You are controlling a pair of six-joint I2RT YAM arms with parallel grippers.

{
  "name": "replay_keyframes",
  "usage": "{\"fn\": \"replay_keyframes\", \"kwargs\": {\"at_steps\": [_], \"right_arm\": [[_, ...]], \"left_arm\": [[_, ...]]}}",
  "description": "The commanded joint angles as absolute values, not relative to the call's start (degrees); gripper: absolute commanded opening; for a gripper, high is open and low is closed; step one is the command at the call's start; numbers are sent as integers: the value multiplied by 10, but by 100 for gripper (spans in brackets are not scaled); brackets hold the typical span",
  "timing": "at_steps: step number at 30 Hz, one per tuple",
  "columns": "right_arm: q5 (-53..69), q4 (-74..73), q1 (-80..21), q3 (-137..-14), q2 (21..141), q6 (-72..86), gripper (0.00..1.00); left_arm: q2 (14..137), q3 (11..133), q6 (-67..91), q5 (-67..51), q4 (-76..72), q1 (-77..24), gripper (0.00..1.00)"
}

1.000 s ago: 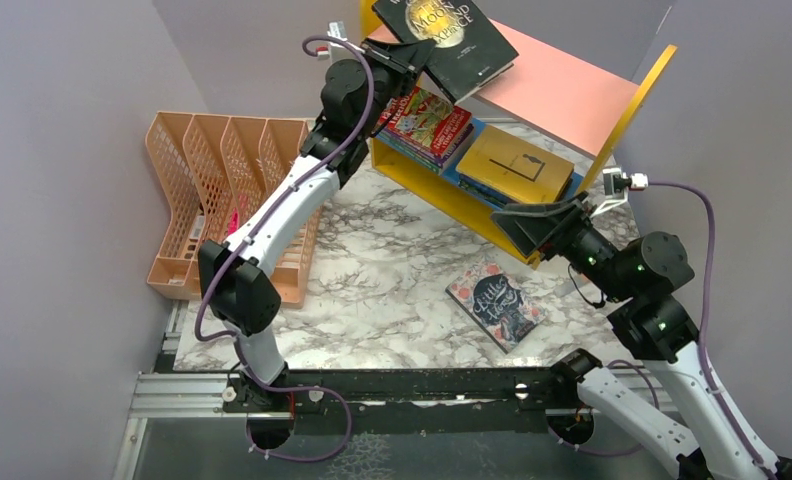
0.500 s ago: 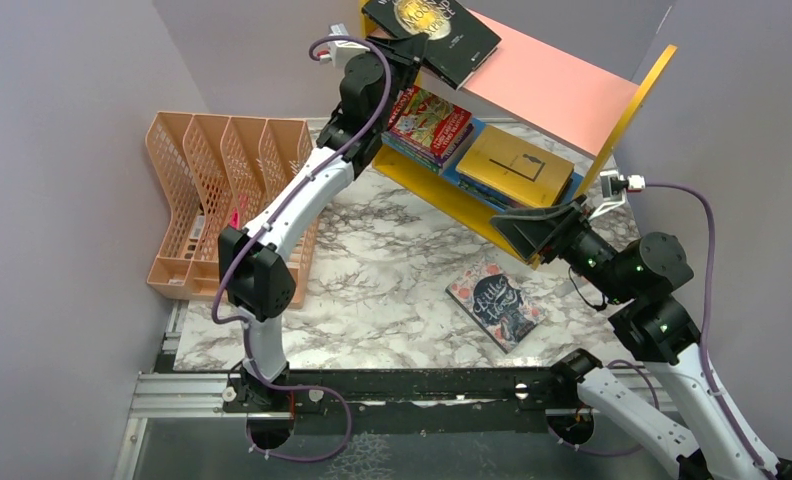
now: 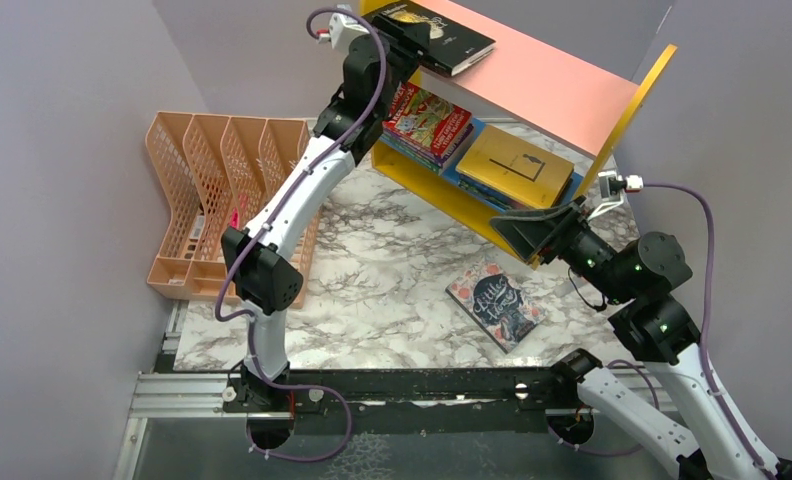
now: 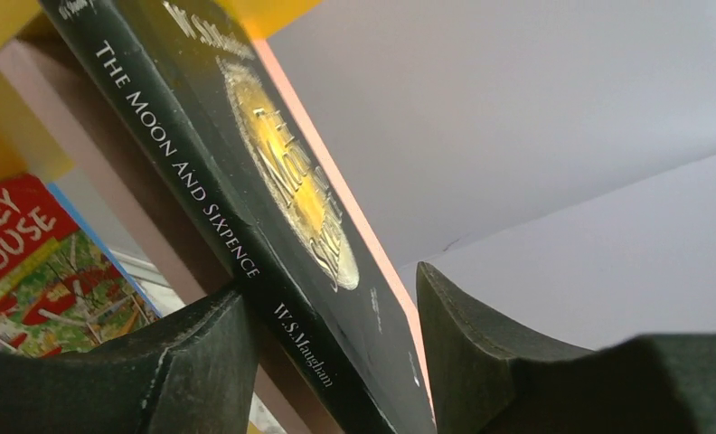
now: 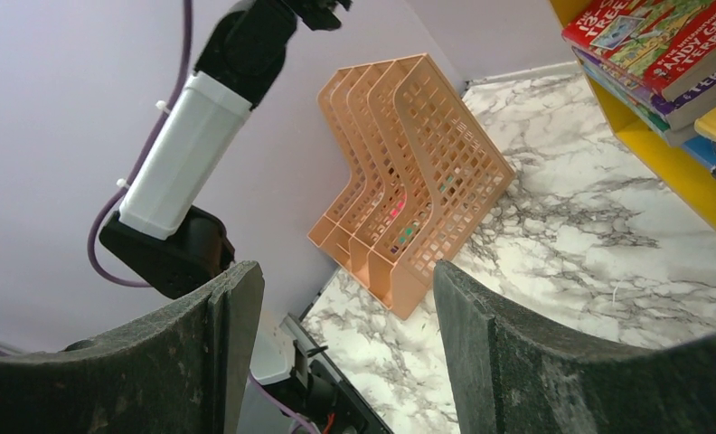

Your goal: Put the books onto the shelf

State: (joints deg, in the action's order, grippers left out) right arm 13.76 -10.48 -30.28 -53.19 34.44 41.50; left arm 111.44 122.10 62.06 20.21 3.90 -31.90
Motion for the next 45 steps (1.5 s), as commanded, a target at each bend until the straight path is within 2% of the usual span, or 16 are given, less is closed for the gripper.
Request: {"fn": "replay_keyframes", "kwargs": {"at_steps": [1, 10, 14, 16, 18, 25, 26, 31, 33, 36, 40, 45], "right_arm": [[133, -122, -303, -524, 339, 410, 73], [118, -134, -304, -526, 341, 405, 73], [115, -138, -303, -526, 342, 403, 74], [116, -139, -303, -525, 343, 406, 73], [118, -138, -303, -523, 343, 408, 74], [113, -145, -303, -521, 343, 410, 73], [112, -146, -303, -520, 343, 410, 73], [110, -145, -304, -513, 346, 417, 73], [112, -142, -303, -511, 349, 420, 72], [116, -141, -303, -510, 353, 423, 72], [116, -142, -303, -510, 353, 424, 71], [114, -144, -303, -512, 353, 424, 71]], "left_arm": [[1106, 1293, 491, 205, 90, -321, 63], [1094, 1299, 365, 172, 175, -319, 80], [1081, 1297, 344, 151, 191, -315, 89], [1071, 1292, 337, 145, 192, -313, 97], [1061, 1287, 329, 136, 192, -309, 99], [1016, 1249, 324, 90, 192, -280, 97], [1008, 1241, 325, 83, 192, -276, 94], [977, 1197, 326, 72, 192, -267, 61], [973, 1185, 329, 70, 194, -264, 56], [974, 1172, 339, 60, 197, -259, 55], [987, 1170, 360, 37, 198, -252, 69], [1008, 1181, 374, 22, 192, -249, 67]]}}
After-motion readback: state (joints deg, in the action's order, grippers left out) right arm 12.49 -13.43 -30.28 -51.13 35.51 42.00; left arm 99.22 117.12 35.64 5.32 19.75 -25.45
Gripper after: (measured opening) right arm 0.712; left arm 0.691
